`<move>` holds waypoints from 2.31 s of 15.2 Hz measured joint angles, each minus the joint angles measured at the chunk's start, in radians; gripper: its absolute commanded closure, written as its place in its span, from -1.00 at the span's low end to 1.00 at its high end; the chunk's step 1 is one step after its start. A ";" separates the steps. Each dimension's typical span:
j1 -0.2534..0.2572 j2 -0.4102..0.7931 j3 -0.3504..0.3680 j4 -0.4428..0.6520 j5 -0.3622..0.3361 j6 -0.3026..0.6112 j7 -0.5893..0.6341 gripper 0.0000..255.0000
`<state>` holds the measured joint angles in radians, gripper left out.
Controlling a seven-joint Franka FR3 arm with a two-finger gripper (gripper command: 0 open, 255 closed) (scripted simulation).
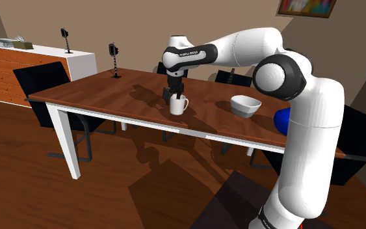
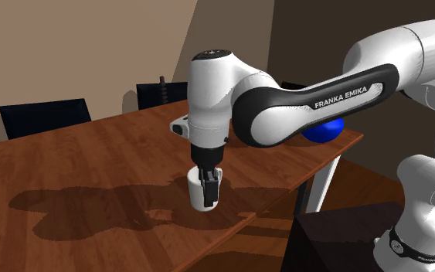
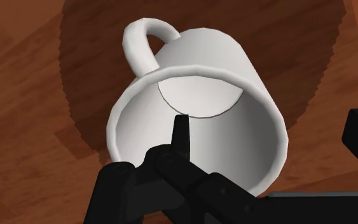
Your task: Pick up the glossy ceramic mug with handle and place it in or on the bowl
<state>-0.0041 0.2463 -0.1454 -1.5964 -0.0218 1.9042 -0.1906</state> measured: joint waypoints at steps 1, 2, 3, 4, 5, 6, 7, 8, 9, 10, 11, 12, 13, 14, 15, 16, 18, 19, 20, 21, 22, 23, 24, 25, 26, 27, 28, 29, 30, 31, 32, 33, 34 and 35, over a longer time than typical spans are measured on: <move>0.000 0.001 0.000 -0.004 0.000 0.005 0.000 -1.00; 0.000 0.001 0.000 -0.006 0.000 0.007 0.000 -1.00; 0.000 0.001 0.000 -0.007 0.000 0.009 0.000 -1.00; 0.000 0.001 0.000 -0.008 0.000 0.010 0.000 -1.00; 0.000 0.001 0.000 -0.008 0.000 0.010 0.000 -1.00; 0.000 0.001 0.000 -0.009 0.000 0.010 0.000 -1.00; 0.000 0.001 0.000 -0.009 0.000 0.010 0.000 -1.00; 0.000 0.001 0.000 -0.009 0.000 0.010 0.000 1.00; 0.000 0.001 0.000 -0.009 0.000 0.010 0.000 1.00; 0.000 0.001 0.000 -0.009 0.000 0.010 0.000 1.00; 0.000 0.001 0.000 -0.009 0.000 0.010 0.000 1.00; 0.000 0.001 0.000 -0.009 0.000 0.010 0.000 1.00; 0.000 0.001 0.000 -0.009 0.000 0.010 0.000 1.00; 0.000 0.001 0.000 -0.009 0.000 0.010 0.000 1.00; 0.000 0.001 0.000 -0.009 0.000 0.010 0.000 1.00; 0.000 0.001 0.000 -0.009 0.000 0.010 0.000 1.00; 0.000 0.001 0.000 -0.009 0.000 0.010 0.000 1.00; -0.001 0.001 0.000 -0.003 0.000 0.004 -0.001 1.00; -0.001 0.002 -0.001 0.010 0.001 -0.007 -0.002 1.00; -0.001 -0.001 -0.001 0.017 0.000 -0.018 -0.003 1.00; -0.001 0.001 -0.001 0.031 0.001 -0.030 -0.002 1.00; -0.001 -0.002 0.000 0.040 0.000 -0.042 -0.002 1.00; -0.001 -0.005 -0.001 0.049 0.000 -0.053 -0.003 1.00; -0.001 -0.003 -0.001 0.066 0.001 -0.068 -0.004 1.00; -0.002 0.002 -0.001 0.085 0.001 -0.082 -0.005 1.00; -0.002 0.002 -0.001 0.101 0.001 -0.098 -0.006 1.00; -0.002 0.006 -0.001 0.119 0.002 -0.112 -0.005 1.00; -0.002 0.005 -0.001 0.133 0.002 -0.127 -0.006 1.00; -0.003 0.008 -0.001 0.149 0.002 -0.140 -0.007 1.00; -0.002 0.007 -0.001 0.162 0.002 -0.154 -0.006 1.00; -0.003 0.008 -0.001 0.175 0.003 -0.166 -0.008 1.00; -0.003 0.006 -0.001 0.186 0.002 -0.179 -0.007 1.00; -0.004 0.012 -0.002 0.210 0.004 -0.197 -0.010 1.00; -0.004 0.015 -0.002 0.227 0.004 -0.211 -0.010 1.00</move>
<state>-0.0085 0.2618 -0.1471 -1.3690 -0.0178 1.6931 -0.2009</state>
